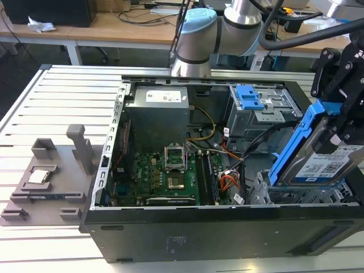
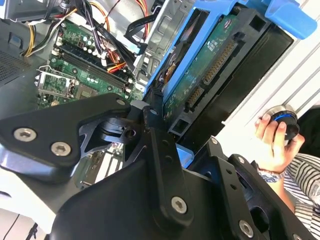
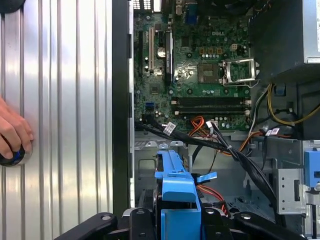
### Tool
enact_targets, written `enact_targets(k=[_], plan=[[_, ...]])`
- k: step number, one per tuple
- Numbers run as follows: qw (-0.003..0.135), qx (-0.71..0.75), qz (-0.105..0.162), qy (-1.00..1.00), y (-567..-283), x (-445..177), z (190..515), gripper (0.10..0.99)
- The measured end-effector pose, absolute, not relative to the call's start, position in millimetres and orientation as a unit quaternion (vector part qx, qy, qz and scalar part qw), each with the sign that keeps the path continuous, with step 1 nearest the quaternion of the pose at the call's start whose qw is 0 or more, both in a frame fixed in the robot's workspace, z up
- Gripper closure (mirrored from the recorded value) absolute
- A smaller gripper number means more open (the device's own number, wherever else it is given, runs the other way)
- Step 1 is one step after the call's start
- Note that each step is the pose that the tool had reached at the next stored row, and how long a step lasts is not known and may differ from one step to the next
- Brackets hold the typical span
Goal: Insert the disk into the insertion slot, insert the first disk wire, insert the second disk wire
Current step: 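Insert the disk into the insertion slot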
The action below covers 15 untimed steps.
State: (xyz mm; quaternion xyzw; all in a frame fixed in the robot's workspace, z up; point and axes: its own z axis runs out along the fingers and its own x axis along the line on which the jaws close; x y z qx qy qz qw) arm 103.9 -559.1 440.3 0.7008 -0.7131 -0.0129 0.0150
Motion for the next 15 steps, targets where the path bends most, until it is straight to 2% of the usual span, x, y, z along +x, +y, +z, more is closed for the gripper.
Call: enact_targets(k=[15], plan=[[0.015,0.707,-0.013,-0.707,-547.5,103.4,430.0,0.722]])
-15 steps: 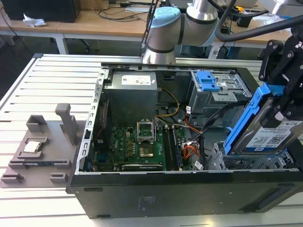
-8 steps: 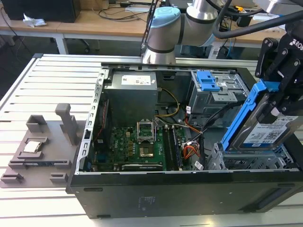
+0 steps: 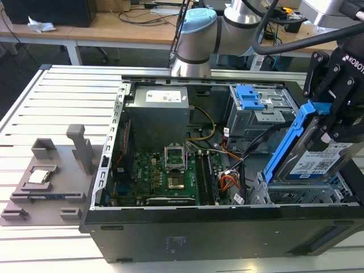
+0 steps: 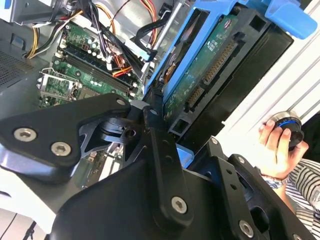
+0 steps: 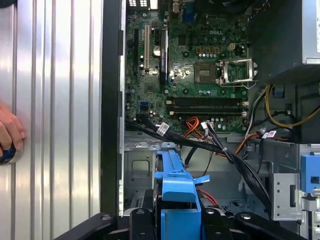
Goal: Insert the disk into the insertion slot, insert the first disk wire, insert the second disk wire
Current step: 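Insert the disk into the insertion slot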
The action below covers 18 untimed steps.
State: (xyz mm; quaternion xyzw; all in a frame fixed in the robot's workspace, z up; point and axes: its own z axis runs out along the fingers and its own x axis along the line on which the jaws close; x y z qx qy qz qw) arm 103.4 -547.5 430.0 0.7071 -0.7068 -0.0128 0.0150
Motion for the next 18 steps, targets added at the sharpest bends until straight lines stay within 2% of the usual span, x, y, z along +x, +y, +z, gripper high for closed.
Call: enact_targets(k=[18], plan=[[0.015,0.707,-0.013,-0.707,-545.9,103.4,413.7,0.722]])
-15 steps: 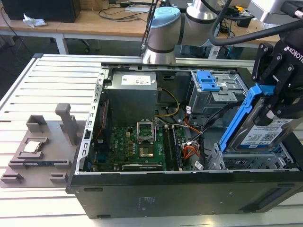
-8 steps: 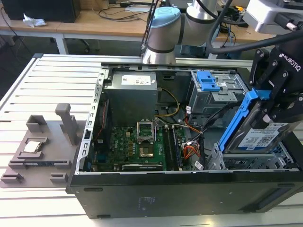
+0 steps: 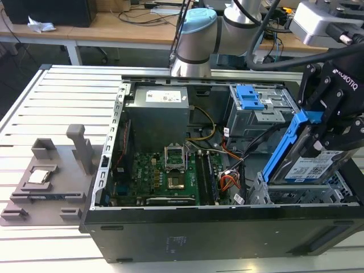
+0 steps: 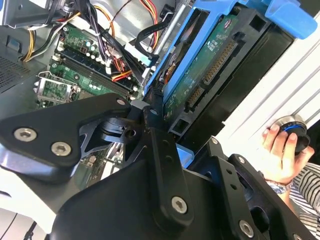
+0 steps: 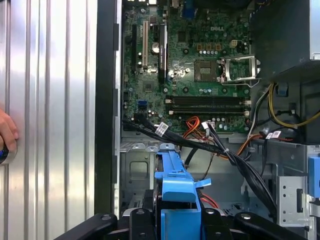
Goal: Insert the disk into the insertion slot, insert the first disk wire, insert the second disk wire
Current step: 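Insert the disk into the insertion slot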
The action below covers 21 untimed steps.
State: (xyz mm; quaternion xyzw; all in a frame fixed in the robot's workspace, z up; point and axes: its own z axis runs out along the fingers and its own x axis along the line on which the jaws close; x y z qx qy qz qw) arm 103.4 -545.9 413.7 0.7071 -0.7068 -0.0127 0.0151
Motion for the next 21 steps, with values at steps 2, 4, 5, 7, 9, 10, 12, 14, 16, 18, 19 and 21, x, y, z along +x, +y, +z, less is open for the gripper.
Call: enact_targets(k=[2,4,5,7,9,10,12,14,16,18,19,21], plan=[[0.015,0.707,-0.013,-0.707,-545.8,103.4,412.4,0.722],[0.015,0.707,-0.013,-0.707,-545.9,103.4,410.8,0.722],[0.015,0.707,-0.013,-0.707,-545.9,103.4,409.5,0.722],[0.015,0.707,-0.013,-0.707,-545.9,103.4,407.0,0.722],[0.015,0.707,-0.013,-0.707,-545.9,103.4,403.8,0.722],[0.015,0.707,-0.013,-0.707,-545.8,103.4,402.6,0.722],[0.015,0.707,-0.013,-0.707,-545.8,103.4,400.0,0.722],[0.015,0.707,-0.013,-0.707,-545.8,103.4,397.6,0.722],[0.015,0.707,-0.013,-0.707,-545.9,103.4,394.9,0.722],[0.015,0.707,-0.013,-0.707,-545.8,103.4,392.9,0.722],[0.015,0.707,-0.013,-0.707,-545.9,103.4,392.1,0.722],[0.015,0.707,-0.013,-0.707,-545.9,103.4,390.3,0.722]])
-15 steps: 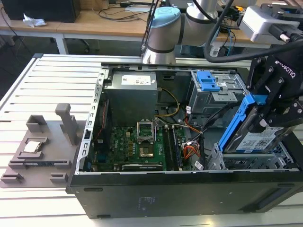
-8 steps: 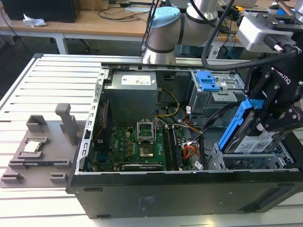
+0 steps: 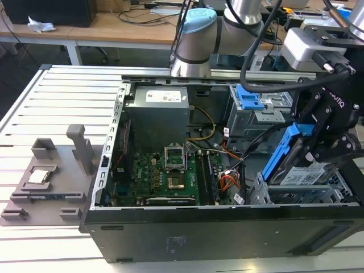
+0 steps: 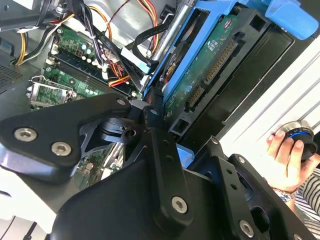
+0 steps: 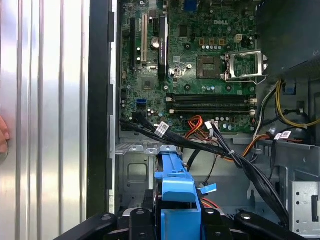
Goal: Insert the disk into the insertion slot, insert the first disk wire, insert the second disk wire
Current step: 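Insert the disk into the insertion slot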
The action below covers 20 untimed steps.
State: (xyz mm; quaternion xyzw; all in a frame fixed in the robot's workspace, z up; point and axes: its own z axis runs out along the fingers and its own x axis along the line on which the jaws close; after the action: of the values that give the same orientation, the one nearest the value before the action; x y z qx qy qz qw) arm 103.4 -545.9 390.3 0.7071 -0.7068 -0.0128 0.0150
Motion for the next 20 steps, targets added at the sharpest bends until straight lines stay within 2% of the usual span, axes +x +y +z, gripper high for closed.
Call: enact_targets(k=[7,8,9,15,16,20], plan=[[0.015,0.707,-0.013,-0.707,-545.9,103.4,388.4,0.722],[0.015,0.707,-0.013,-0.707,-545.9,103.4,388.4,0.714],[0.015,0.707,-0.013,-0.707,-545.8,103.4,388.4,0.651],[0.015,0.707,-0.013,-0.707,-545.9,103.4,388.1,0.651],[0.015,0.707,-0.013,-0.707,-545.9,103.4,388.0,0.667],[0.015,0.707,-0.013,-0.707,-545.9,103.4,387.9,0.910]])
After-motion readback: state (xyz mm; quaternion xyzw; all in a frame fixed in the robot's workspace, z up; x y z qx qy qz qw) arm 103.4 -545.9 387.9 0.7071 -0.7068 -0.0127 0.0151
